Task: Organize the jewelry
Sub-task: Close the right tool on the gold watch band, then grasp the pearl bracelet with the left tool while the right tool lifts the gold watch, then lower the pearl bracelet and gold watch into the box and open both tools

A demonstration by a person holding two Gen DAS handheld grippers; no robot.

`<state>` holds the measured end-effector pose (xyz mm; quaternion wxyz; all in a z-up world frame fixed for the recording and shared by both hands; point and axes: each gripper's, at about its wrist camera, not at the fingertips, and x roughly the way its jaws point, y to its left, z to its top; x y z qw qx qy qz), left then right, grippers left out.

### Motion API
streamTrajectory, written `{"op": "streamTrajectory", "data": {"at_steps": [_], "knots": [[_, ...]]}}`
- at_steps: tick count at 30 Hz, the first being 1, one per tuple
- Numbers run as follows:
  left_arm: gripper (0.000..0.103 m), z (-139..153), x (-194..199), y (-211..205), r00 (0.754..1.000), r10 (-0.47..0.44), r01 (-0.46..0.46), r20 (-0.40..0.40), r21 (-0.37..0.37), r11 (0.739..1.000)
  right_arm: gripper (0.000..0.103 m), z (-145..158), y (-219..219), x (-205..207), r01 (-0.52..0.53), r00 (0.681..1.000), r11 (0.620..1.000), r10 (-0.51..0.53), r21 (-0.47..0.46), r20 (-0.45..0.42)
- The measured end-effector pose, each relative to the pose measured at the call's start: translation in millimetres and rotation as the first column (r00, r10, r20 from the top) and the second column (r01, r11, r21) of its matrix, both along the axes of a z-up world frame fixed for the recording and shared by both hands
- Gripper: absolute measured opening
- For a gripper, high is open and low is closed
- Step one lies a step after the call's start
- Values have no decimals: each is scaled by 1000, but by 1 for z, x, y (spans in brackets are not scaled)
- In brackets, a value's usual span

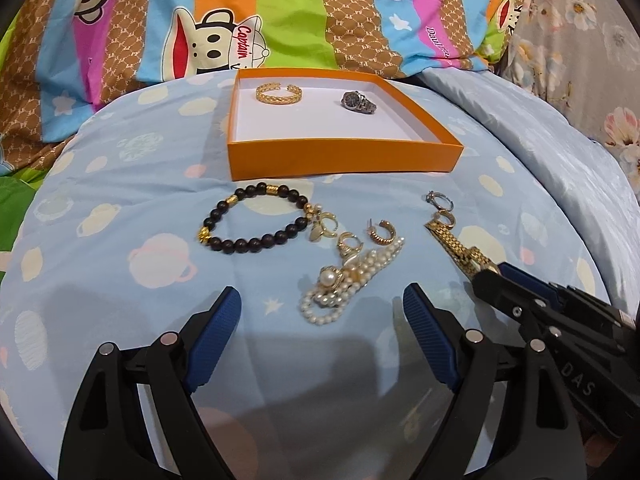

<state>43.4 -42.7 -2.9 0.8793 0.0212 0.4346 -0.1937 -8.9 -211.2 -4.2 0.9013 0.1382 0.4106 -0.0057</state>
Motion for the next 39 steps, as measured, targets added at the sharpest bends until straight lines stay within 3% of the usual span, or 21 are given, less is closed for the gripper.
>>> {"op": "streamTrajectory", "data": {"at_steps": [7,12,15,27,34,39], "knots": [[59,0,4,-7,1000,-10,10,5,-1,1000,23,-2,-3,0,-3,1000,1000,3,21,-6],[30,1,2,-7,999,-32,32,3,-25,999,23,-3,-4,0,-6,1000,1000,7,25,-7],[21,1,1,-8,999,-41,41,2,-33,999,23,-2,-2,0,-9,1000,1000,9,22,-3],[19,19,-22,4,998,-56,57,26,-58,997,23,18,3,-18,-32,999,999,31,25,43],[19,51,-20,11,996,-49,54,76,-71,996,23,60,7,-17,-59,990,998,56,22,133],[19,76,3,12,989,-28,37,147,-61,997,23,90,8,13,-82,976,997,83,-15,200]]}}
